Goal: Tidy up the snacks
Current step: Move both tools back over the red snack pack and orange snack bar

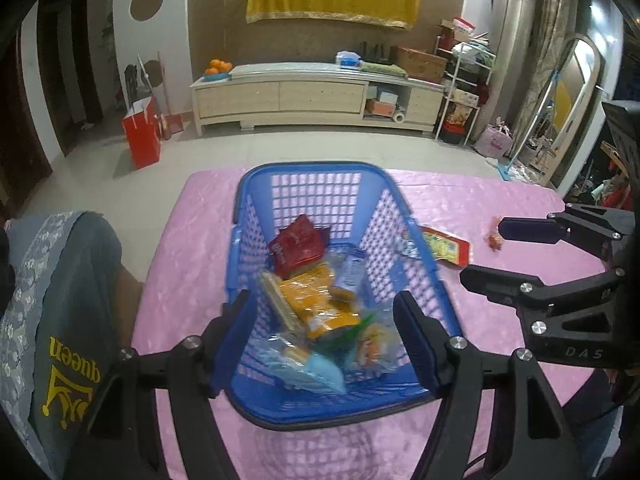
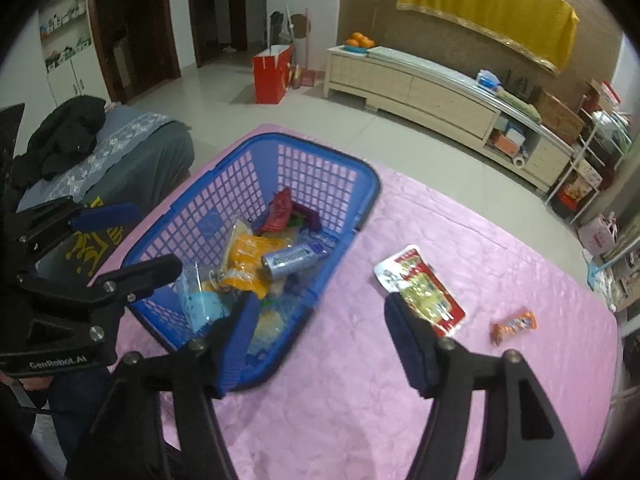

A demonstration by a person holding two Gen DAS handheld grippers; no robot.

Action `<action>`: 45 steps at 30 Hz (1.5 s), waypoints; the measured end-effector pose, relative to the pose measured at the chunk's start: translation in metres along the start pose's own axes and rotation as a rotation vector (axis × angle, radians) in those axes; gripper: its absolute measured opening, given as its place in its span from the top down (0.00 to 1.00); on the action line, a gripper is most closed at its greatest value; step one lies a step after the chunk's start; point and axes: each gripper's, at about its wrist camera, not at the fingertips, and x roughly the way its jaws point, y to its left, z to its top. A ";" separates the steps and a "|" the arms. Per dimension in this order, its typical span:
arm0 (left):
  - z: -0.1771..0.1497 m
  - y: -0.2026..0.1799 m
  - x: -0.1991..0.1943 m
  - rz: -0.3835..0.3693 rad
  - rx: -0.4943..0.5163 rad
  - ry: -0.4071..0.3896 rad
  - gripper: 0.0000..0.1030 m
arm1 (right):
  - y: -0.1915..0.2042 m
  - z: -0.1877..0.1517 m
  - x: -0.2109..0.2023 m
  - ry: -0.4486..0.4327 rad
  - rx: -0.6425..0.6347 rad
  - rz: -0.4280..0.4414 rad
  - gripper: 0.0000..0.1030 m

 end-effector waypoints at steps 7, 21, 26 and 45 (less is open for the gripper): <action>0.002 -0.045 -0.012 -0.024 0.057 -0.017 0.27 | -0.031 -0.023 -0.029 -0.039 0.059 -0.024 0.16; 0.014 -0.135 0.002 -0.095 0.136 -0.004 0.24 | -0.109 -0.063 -0.061 -0.050 0.155 -0.091 0.14; 0.014 -0.160 0.018 -0.105 0.150 0.022 0.24 | -0.133 -0.076 -0.055 -0.031 0.169 -0.102 0.14; 0.025 -0.195 0.127 -0.084 0.001 0.183 0.24 | -0.214 -0.093 0.024 0.058 0.250 -0.093 0.14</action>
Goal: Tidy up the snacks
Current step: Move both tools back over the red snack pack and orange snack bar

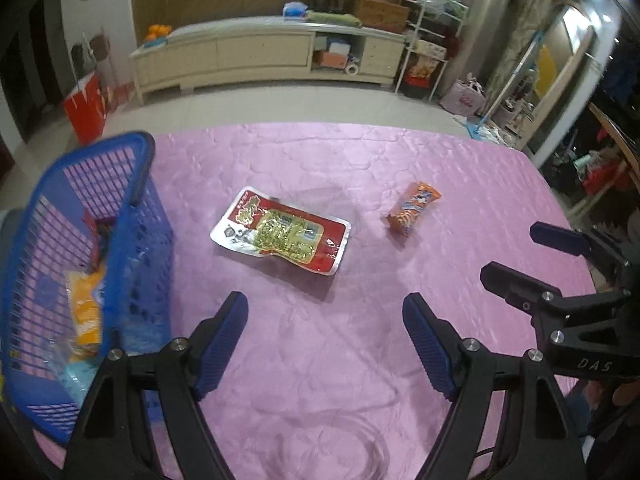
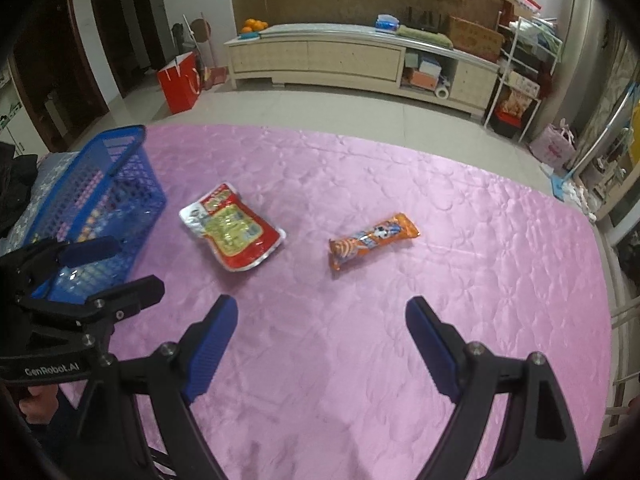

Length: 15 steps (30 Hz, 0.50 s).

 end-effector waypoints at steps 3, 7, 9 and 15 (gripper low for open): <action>0.007 0.003 0.018 0.013 -0.018 0.007 0.24 | -0.004 0.004 0.021 0.013 0.021 0.021 0.14; 0.016 0.013 0.045 0.016 -0.064 0.030 0.24 | -0.005 0.011 0.045 0.019 0.009 0.016 0.14; 0.018 0.019 0.060 0.016 -0.088 0.047 0.24 | -0.005 0.014 0.055 0.018 0.007 0.023 0.14; 0.026 0.029 0.095 0.018 -0.124 0.081 0.24 | -0.007 0.020 0.083 0.018 -0.008 0.021 0.14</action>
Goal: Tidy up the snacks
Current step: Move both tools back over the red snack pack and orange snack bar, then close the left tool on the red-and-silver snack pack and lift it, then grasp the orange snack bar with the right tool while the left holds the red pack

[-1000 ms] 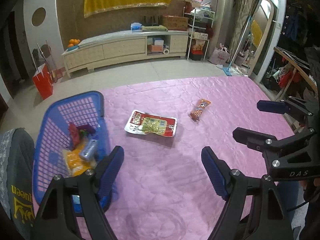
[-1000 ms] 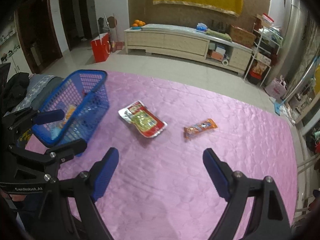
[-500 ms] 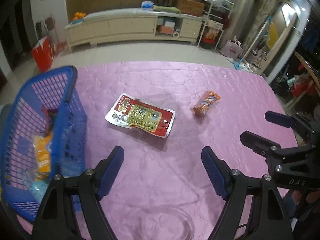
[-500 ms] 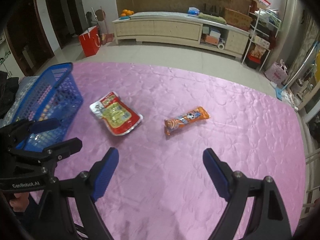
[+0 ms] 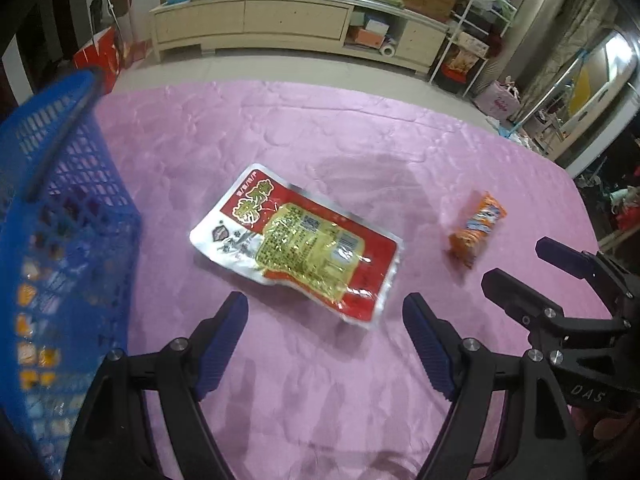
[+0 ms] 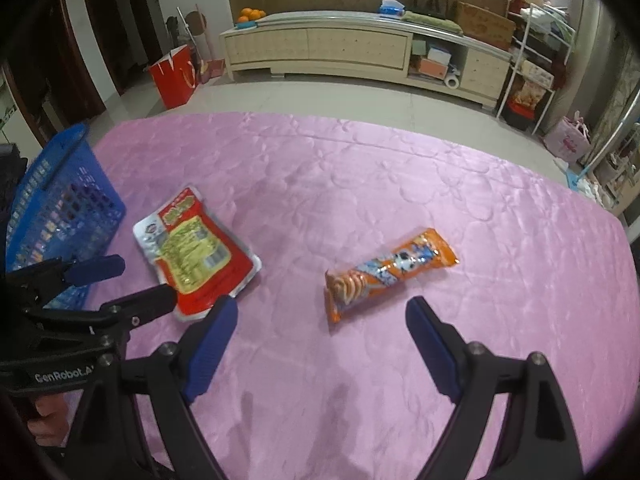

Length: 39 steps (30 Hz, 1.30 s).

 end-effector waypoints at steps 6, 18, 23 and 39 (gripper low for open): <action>0.007 0.006 0.032 0.007 -0.040 0.038 0.24 | -0.010 0.001 0.016 0.021 0.014 -0.001 0.14; 0.010 0.003 0.038 0.056 -0.076 0.007 0.70 | -0.032 -0.003 0.010 0.021 0.072 0.007 0.14; 0.010 0.017 0.035 -0.038 -0.124 0.010 0.95 | -0.038 -0.001 0.008 0.022 0.096 0.029 0.14; 0.019 -0.010 0.021 -0.019 0.009 -0.062 1.00 | -0.061 0.019 0.036 0.107 0.370 0.103 0.14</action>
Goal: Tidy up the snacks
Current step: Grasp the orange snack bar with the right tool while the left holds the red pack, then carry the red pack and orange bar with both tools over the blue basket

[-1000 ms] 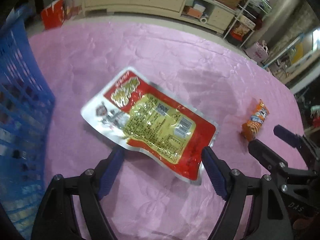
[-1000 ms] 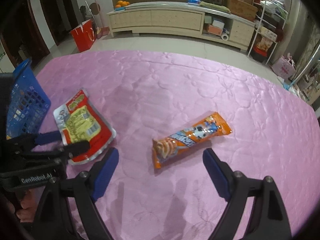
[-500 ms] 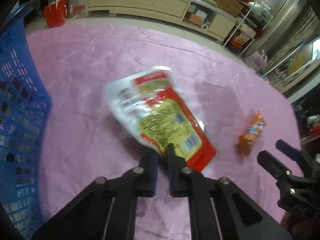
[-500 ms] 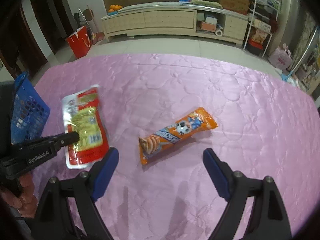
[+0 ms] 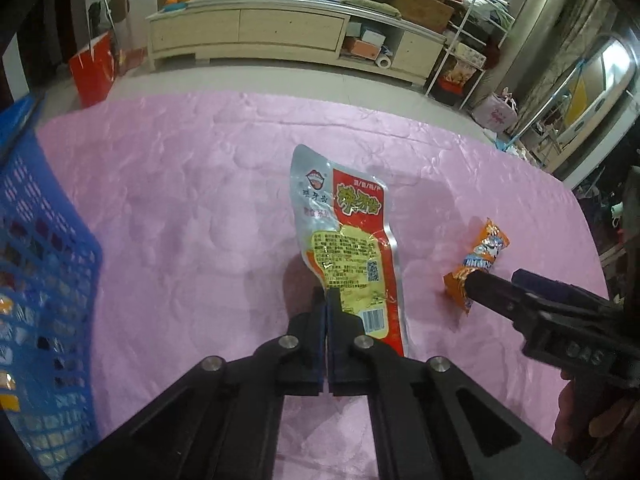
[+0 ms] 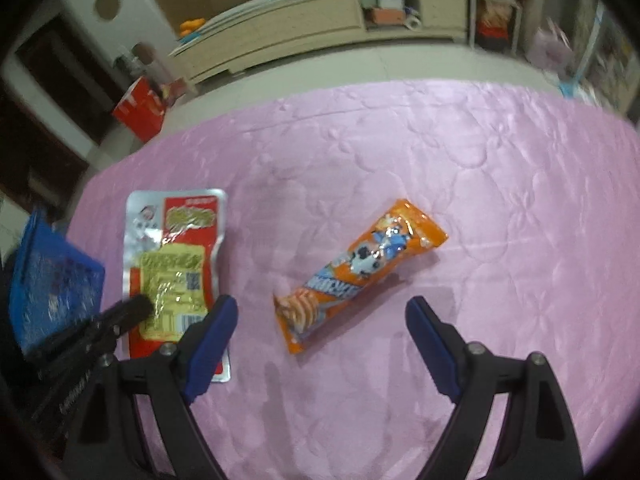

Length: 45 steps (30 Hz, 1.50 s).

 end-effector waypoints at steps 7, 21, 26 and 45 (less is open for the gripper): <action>0.012 0.011 0.006 -0.006 0.002 0.003 1.00 | 0.010 0.012 0.013 0.036 0.023 -0.070 0.20; 0.000 0.012 -0.020 -0.021 0.027 -0.028 1.00 | 0.067 -0.029 -0.030 -0.057 -0.286 -0.082 0.82; -0.007 0.010 -0.052 -0.021 0.053 -0.069 1.00 | 0.083 -0.049 -0.068 -0.103 -0.337 -0.055 0.82; -0.046 0.033 -0.193 -0.034 0.107 -0.250 1.00 | 0.151 -0.102 -0.147 -0.208 -0.422 0.009 0.82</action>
